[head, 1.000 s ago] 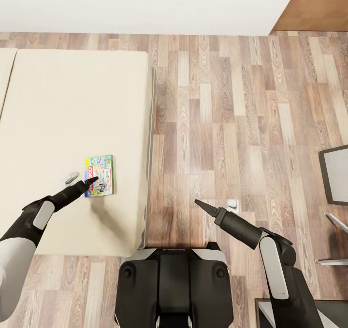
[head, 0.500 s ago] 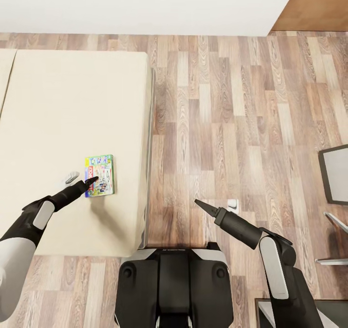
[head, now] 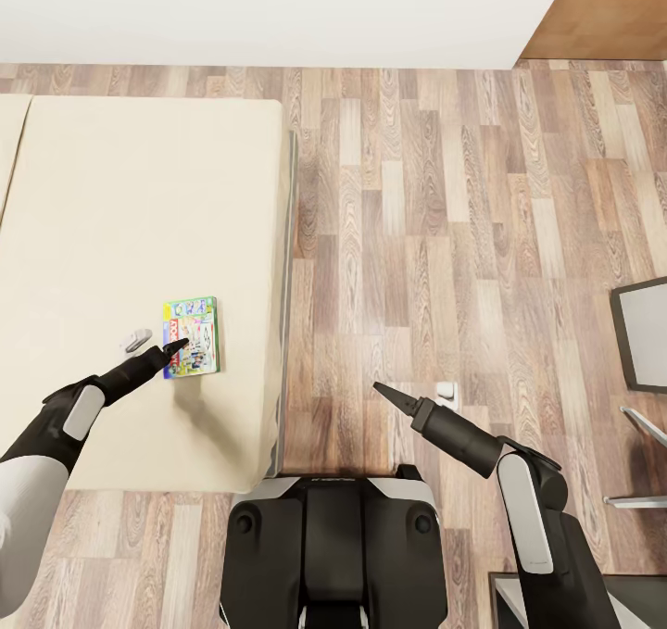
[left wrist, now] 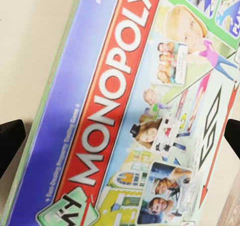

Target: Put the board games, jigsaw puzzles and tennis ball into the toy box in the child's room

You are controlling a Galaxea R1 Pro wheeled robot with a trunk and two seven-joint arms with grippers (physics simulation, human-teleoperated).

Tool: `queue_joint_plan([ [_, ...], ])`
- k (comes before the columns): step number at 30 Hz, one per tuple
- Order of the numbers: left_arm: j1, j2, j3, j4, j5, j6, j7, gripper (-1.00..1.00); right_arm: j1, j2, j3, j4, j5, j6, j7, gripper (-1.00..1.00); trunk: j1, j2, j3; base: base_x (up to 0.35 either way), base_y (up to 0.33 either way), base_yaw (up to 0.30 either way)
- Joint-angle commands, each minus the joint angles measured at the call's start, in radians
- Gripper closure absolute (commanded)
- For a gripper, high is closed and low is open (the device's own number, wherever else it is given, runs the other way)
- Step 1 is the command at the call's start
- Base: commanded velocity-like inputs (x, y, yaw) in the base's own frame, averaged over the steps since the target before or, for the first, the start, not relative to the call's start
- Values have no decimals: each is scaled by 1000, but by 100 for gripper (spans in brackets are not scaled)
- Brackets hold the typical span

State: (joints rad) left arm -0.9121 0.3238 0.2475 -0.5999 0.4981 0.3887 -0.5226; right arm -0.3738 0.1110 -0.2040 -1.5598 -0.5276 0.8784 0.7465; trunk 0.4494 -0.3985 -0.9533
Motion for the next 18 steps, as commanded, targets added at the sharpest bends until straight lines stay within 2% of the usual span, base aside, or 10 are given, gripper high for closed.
queue_joint_plan([
  [1, 0, 0, 3, 0, 7, 9, -2, -100, -1, 1, -3, 0, 1, 5, 4, -100, 1, -2, -1, 0, 0, 0],
  [18, 0, 0, 3, 0, 7, 9, -4, -100, 3, 1, -3, -2, 1, 5, 4, -100, 1, -2, -1, 0, 0, 0],
])
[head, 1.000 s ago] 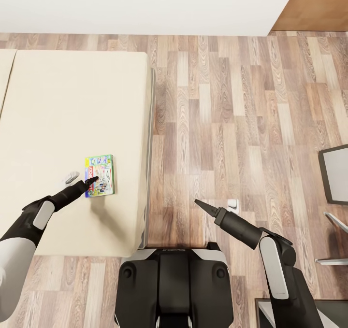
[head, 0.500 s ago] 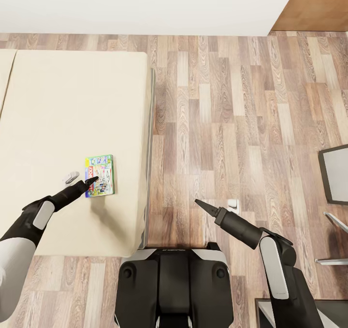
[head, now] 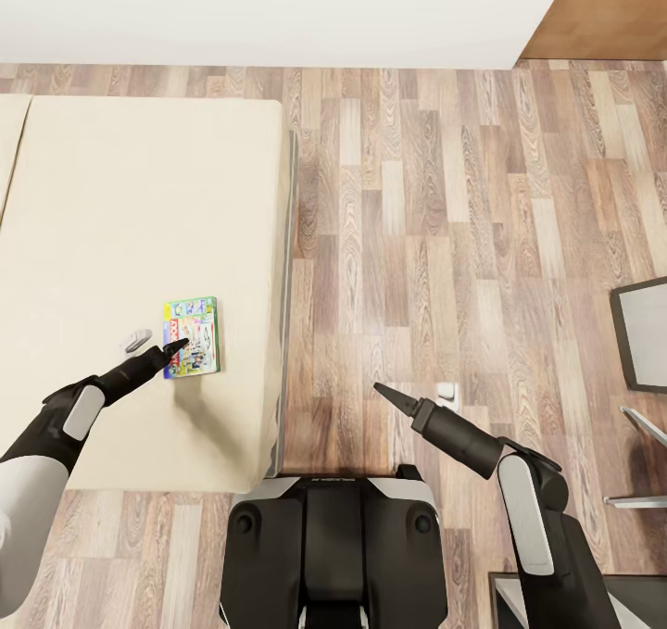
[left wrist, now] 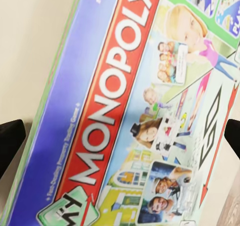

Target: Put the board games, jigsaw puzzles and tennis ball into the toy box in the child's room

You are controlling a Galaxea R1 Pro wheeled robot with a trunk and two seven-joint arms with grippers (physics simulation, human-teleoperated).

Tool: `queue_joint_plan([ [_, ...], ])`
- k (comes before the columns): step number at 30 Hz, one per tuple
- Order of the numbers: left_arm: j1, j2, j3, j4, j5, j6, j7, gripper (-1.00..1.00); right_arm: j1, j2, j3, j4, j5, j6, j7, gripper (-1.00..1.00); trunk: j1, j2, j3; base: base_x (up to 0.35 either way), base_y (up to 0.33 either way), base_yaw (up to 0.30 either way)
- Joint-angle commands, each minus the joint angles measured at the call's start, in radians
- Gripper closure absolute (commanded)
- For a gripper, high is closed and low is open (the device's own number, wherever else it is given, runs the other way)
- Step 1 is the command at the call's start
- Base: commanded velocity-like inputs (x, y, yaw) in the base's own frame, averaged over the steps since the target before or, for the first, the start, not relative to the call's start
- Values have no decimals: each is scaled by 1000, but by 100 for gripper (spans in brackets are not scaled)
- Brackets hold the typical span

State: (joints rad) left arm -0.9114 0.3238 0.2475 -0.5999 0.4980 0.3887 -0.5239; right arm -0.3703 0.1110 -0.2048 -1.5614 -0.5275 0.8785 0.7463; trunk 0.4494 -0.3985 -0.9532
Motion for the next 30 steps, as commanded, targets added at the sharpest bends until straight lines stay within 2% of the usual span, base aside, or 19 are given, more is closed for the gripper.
queue_joint_plan([
  [1, 0, 0, 3, 0, 7, 9, -2, -100, 0, 1, -2, 0, 1, 5, 5, -100, 1, -2, -1, 0, 0, 0],
  [12, 0, 0, 3, 0, 8, 9, -6, -100, 1, 1, -2, 0, 1, 5, 4, -100, 1, -2, -1, 0, 0, 0],
  [24, 1, 1, 2, 0, 8, 10, -113, -100, 1, 2, -2, 0, 3, 5, 4, -100, 1, -2, -1, 0, 0, 0],
  [30, 3, 4, 4, 0, 10, 11, -126, -100, 1, 7, -1, 0, 4, 5, 4, -100, 1, -2, -1, 0, 0, 0],
])
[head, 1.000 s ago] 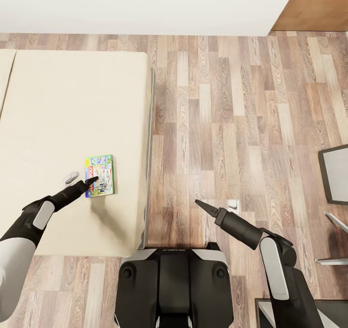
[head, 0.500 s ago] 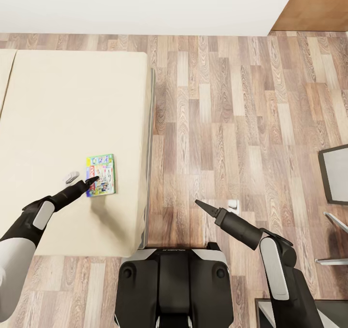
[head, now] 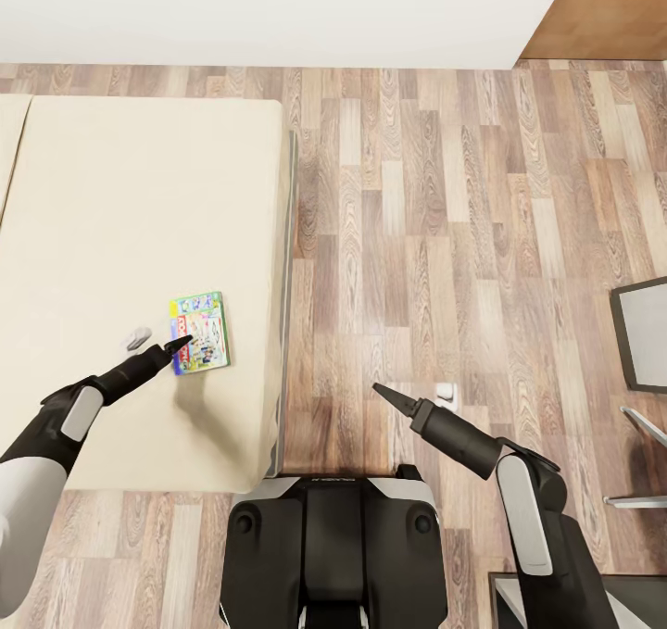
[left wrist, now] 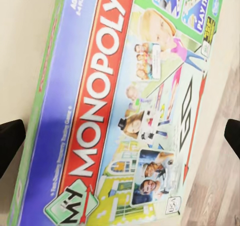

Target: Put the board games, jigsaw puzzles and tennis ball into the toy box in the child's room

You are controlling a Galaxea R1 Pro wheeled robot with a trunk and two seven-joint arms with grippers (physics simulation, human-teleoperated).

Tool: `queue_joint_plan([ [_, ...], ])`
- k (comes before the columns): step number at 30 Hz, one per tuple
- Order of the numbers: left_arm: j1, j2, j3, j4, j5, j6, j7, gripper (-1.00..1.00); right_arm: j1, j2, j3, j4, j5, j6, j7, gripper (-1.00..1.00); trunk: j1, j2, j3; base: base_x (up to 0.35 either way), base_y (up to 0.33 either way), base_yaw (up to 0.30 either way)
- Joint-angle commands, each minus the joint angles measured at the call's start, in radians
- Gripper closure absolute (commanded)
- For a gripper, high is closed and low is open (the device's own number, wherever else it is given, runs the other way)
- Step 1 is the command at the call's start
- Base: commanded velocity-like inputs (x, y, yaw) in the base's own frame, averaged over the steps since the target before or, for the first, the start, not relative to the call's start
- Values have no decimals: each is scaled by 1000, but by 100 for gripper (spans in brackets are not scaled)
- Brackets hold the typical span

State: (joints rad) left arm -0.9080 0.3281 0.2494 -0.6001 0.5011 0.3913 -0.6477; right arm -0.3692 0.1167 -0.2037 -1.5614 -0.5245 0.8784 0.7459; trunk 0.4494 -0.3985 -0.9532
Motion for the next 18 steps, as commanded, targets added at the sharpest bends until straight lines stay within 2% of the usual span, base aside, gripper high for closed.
queue_joint_plan([
  [1, 0, 0, 2, 0, 7, 9, -3, -100, -1, 1, -2, 0, 1, 5, 4, -100, 1, -2, -1, 0, 0, 0],
  [18, 7, -1, 1, 1, 11, 18, -20, -100, -1, 6, -2, 0, 3, 4, 3, -100, 1, -2, -1, 0, 0, 0],
])
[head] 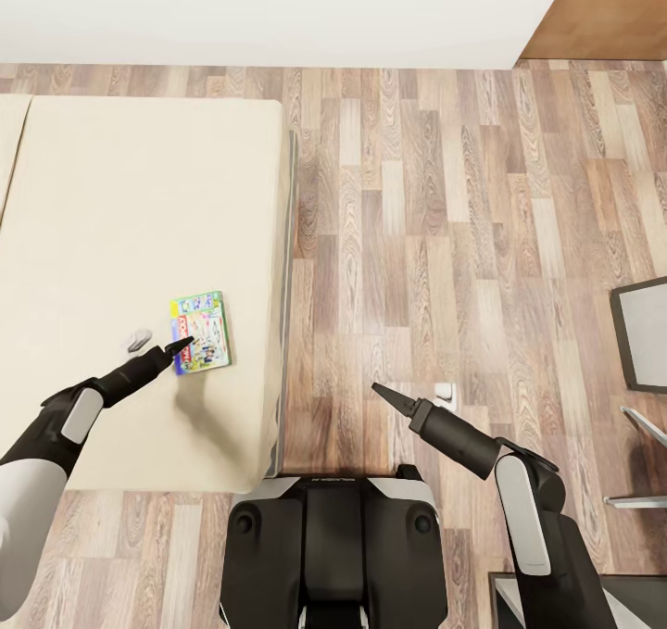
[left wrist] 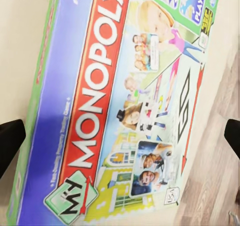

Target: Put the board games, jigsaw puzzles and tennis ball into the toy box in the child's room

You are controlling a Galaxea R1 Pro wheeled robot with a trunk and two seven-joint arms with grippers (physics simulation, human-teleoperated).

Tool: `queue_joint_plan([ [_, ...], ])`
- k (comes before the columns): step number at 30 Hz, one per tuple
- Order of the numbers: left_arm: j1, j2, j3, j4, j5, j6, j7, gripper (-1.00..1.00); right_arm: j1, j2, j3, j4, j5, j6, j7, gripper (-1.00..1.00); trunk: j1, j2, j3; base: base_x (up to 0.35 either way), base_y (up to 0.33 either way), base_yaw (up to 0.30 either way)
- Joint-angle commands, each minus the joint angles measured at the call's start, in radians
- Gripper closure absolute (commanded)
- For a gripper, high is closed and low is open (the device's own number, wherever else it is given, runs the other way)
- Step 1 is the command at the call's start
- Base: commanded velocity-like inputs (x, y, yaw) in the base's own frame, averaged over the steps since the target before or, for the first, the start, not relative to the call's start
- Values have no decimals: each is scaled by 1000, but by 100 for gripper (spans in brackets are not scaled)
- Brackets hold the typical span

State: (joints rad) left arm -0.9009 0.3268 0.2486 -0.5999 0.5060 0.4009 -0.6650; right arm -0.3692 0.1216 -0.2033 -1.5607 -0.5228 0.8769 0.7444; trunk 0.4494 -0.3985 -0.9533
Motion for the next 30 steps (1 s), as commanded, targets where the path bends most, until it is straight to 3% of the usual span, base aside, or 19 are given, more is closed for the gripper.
queue_joint_plan([
  [1, 0, 1, 2, 0, 7, 9, -13, -100, -1, 1, -2, 0, 1, 5, 4, -100, 1, -1, -1, 0, 0, 0],
  [9, 0, 7, 6, 0, 2, 21, -76, -100, 0, -2, -2, 1, -1, -35, 4, -100, 1, -1, -1, 0, 0, 0],
  [30, 0, 5, -2, 0, -3, 29, -71, -100, 1, -6, -2, 1, -2, -39, 5, -100, 1, -1, -1, 0, 0, 0],
])
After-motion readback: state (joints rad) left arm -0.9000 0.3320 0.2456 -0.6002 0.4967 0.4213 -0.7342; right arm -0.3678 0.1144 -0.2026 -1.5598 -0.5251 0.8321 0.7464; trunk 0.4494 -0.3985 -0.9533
